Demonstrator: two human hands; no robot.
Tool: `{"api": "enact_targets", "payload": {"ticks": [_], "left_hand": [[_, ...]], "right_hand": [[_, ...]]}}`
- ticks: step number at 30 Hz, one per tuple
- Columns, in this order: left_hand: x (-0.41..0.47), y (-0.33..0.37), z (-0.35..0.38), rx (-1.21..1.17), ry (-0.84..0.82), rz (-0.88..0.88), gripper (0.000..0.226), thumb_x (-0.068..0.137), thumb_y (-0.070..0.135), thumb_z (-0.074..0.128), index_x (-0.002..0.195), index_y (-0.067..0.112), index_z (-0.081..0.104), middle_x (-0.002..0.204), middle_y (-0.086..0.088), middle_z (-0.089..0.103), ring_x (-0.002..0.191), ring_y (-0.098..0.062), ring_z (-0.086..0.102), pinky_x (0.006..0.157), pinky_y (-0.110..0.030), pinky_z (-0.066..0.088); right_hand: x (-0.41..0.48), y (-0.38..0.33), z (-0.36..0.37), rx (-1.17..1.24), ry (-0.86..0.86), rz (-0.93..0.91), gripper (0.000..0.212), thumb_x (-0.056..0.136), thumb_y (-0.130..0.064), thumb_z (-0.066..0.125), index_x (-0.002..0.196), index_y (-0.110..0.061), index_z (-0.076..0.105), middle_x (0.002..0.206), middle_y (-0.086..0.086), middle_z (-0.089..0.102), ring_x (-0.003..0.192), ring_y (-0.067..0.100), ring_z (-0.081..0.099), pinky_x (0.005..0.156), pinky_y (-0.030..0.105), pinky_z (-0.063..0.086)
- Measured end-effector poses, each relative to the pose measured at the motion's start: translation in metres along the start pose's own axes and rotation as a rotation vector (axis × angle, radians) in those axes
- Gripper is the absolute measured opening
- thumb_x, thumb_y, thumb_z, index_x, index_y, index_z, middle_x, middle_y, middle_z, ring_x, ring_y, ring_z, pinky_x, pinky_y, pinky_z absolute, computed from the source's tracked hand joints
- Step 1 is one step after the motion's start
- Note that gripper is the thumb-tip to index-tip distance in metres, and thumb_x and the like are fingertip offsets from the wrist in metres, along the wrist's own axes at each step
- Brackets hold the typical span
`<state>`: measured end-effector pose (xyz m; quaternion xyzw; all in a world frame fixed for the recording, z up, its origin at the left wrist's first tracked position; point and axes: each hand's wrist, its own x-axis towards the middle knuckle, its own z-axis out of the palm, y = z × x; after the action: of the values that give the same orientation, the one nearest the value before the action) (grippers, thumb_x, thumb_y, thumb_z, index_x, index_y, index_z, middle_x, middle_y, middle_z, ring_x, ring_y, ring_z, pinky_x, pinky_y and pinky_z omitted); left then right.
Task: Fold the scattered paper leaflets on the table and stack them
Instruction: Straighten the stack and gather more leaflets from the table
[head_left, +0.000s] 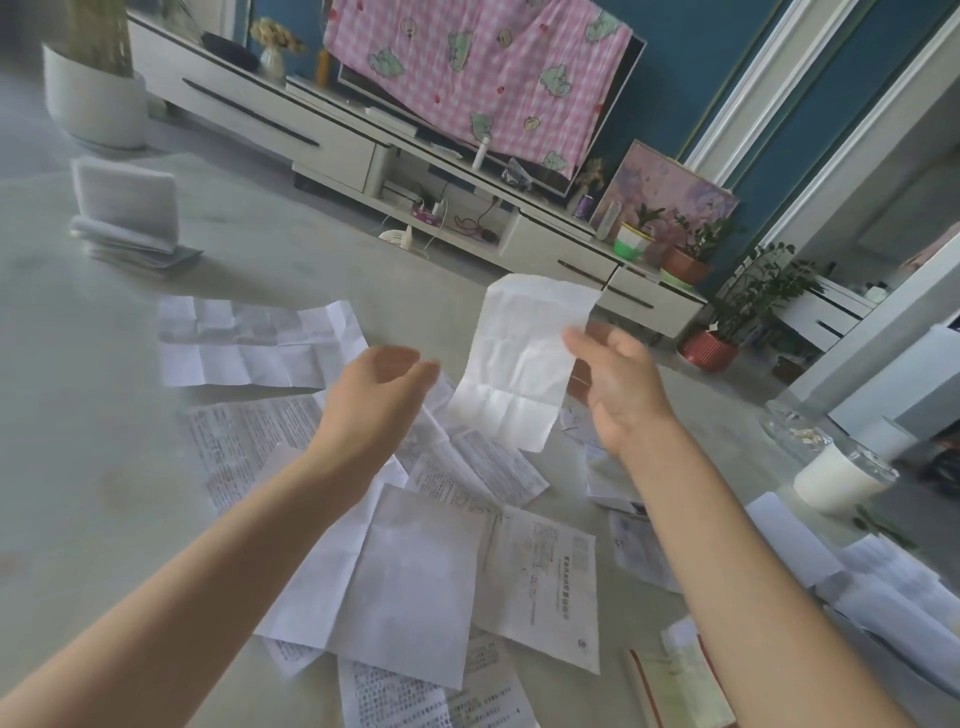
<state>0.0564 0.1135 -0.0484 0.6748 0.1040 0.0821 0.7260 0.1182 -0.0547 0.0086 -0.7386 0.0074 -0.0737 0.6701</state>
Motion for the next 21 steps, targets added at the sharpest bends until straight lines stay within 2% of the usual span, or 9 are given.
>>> {"api": "enact_targets", "payload": {"ticks": [3,5,7,9,12,14,17,19,21], "left_hand": [[-0.001,0.005,0.000,-0.051,-0.081,0.038,0.046,0.083,0.043,0.064,0.122,0.021,0.053,0.113,0.008,0.058,0.099,-0.007,0.056,0.072,-0.013,0.041],[0.000,0.007,-0.001,-0.090,-0.157,0.025,0.056,0.074,0.048,0.071,0.118,0.017,0.058,0.108,0.004,0.065,0.094,-0.008,0.063,0.083,-0.024,0.051],[-0.003,0.008,-0.003,-0.119,-0.198,0.021,0.041,0.070,0.033,0.072,0.104,0.011,0.066,0.097,-0.004,0.070,0.081,-0.012,0.067,0.079,-0.033,0.054],[-0.006,0.008,-0.003,-0.109,-0.209,0.032,0.029,0.066,0.022,0.066,0.091,0.007,0.069,0.090,-0.011,0.070,0.074,-0.018,0.065,0.073,-0.034,0.055],[-0.008,0.008,-0.005,-0.085,-0.213,0.043,0.012,0.075,0.009,0.062,0.085,0.011,0.070,0.087,-0.009,0.071,0.070,-0.017,0.064,0.060,-0.022,0.052],[-0.006,0.008,-0.007,-0.060,-0.221,0.025,0.026,0.081,-0.005,0.050,0.081,0.013,0.070,0.078,-0.004,0.069,0.063,-0.014,0.062,0.051,-0.016,0.048],[-0.007,0.009,-0.004,-0.084,-0.270,-0.050,0.035,0.082,-0.013,0.040,0.082,0.008,0.068,0.079,-0.010,0.065,0.056,-0.015,0.063,0.045,-0.018,0.048],[-0.010,0.011,-0.001,-0.198,-0.262,-0.149,0.028,0.086,-0.006,0.040,0.084,0.005,0.066,0.083,-0.013,0.062,0.057,-0.019,0.062,0.043,-0.019,0.047],[-0.010,0.010,0.000,-0.352,-0.265,-0.268,0.020,0.093,0.013,0.043,0.090,0.007,0.061,0.079,-0.012,0.062,0.053,-0.020,0.061,0.043,-0.022,0.047]], "right_hand": [[-0.016,-0.010,0.004,-0.004,-0.099,-0.030,0.008,0.091,-0.007,0.056,0.089,-0.014,0.060,0.083,0.002,0.067,0.073,0.015,0.061,0.068,0.028,0.050],[-0.028,-0.009,0.009,-0.004,-0.154,-0.019,0.007,0.090,-0.007,0.057,0.095,-0.010,0.059,0.086,0.006,0.067,0.073,0.017,0.063,0.065,0.028,0.053],[-0.037,-0.003,0.013,-0.025,-0.182,-0.025,0.009,0.090,-0.006,0.057,0.098,-0.008,0.059,0.091,0.010,0.068,0.077,0.020,0.064,0.069,0.031,0.053],[-0.045,0.003,0.014,-0.041,-0.226,-0.020,0.011,0.089,-0.005,0.058,0.100,-0.006,0.060,0.097,0.013,0.069,0.083,0.022,0.065,0.075,0.032,0.053],[-0.055,0.011,0.010,-0.028,-0.313,0.005,0.021,0.087,0.000,0.057,0.107,-0.005,0.060,0.099,0.014,0.070,0.084,0.022,0.067,0.075,0.030,0.055],[-0.059,0.017,0.005,0.023,-0.285,0.033,0.020,0.085,0.006,0.055,0.098,-0.006,0.064,0.092,0.011,0.069,0.079,0.019,0.066,0.066,0.023,0.054],[-0.063,0.026,0.000,0.130,-0.258,0.109,0.023,0.070,0.010,0.063,0.065,-0.013,0.066,0.083,0.005,0.071,0.075,0.021,0.066,0.058,0.023,0.052],[-0.067,0.031,-0.002,0.118,-0.247,0.095,0.034,0.067,0.012,0.060,0.049,-0.017,0.063,0.085,-0.001,0.072,0.079,0.019,0.067,0.062,0.027,0.053],[-0.069,0.038,-0.004,0.051,-0.178,0.023,0.048,0.074,0.017,0.052,0.043,-0.018,0.062,0.087,-0.007,0.071,0.086,0.020,0.065,0.072,0.033,0.050]]}}
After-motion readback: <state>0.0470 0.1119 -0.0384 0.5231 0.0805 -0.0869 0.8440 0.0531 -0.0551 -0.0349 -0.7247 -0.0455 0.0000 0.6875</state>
